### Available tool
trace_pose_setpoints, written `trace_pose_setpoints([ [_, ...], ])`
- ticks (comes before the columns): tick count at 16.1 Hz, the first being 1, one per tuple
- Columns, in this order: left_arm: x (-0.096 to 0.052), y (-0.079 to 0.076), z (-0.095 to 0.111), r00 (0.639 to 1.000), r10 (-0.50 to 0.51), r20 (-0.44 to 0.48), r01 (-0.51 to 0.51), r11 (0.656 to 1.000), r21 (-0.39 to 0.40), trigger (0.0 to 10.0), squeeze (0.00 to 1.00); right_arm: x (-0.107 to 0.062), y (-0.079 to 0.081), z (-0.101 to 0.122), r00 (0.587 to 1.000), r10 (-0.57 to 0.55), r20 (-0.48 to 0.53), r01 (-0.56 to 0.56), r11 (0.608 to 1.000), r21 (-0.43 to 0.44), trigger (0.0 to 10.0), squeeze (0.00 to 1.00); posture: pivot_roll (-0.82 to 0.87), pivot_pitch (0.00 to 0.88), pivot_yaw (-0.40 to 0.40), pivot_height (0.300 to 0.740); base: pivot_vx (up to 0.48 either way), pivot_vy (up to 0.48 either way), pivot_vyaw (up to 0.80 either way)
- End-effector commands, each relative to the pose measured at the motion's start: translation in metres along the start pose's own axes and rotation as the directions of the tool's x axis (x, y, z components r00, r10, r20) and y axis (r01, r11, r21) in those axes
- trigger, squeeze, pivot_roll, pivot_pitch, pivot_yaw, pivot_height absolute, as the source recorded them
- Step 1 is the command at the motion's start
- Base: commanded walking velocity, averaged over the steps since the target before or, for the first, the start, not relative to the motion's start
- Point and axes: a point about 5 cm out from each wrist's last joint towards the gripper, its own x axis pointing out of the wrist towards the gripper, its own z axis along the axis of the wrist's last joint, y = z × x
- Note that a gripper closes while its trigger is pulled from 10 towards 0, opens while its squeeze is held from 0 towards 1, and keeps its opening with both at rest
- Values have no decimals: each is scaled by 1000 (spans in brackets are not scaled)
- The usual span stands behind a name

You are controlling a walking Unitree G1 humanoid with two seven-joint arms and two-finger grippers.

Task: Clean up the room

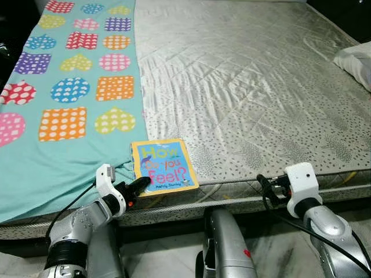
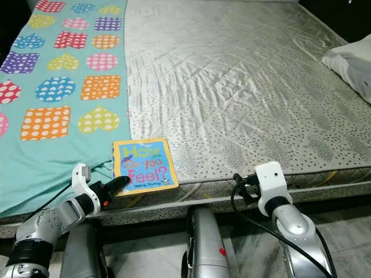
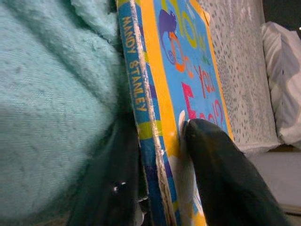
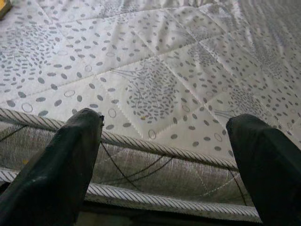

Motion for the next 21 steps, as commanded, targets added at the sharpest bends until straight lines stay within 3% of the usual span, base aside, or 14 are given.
trace_pose_setpoints([
  [1,4,-2,-2,1000,-13,-5,13,1000,-15,0,0,1,-1,-1,1000,-4,0,4,1000,-2,10000,0,-136,113,-75,519,0,0,0],
  [5,6,-8,2,999,-44,25,45,999,-23,0,0,4,0,2,1000,-4,10,5,1000,-5,10000,0,-136,104,-72,519,0,0,0],
  [9,7,-16,12,995,-62,79,60,998,28,0,0,11,3,3,1000,3,16,-3,1000,-4,10000,0,-118,84,-87,519,0,0,0],
  [13,1,-26,27,985,-53,166,33,992,119,0,0,20,5,9,999,13,40,-13,1000,-4,10000,0,-97,65,-94,519,0,0,0],
  [15,-7,-30,33,981,-28,193,-18,972,233,0,0,26,10,12,998,18,61,-18,1000,8,10000,0,-74,50,-93,519,0,0,0],
  [18,-26,-36,42,952,-10,307,-106,927,359,0,0,34,21,25,994,18,108,-29,994,107,10000,0,-49,32,-84,519,0,0,0],
  [20,-45,-40,47,916,11,401,-198,882,427,0,0,41,30,43,985,-12,173,-34,966,257,10000,0,-26,5,-57,519,0,0,0],
  [21,-50,-41,49,905,17,426,-227,864,449,0,0,44,33,50,979,-25,202,-36,956,292,10000,0,-19,0,-50,519,0,0,0],
])
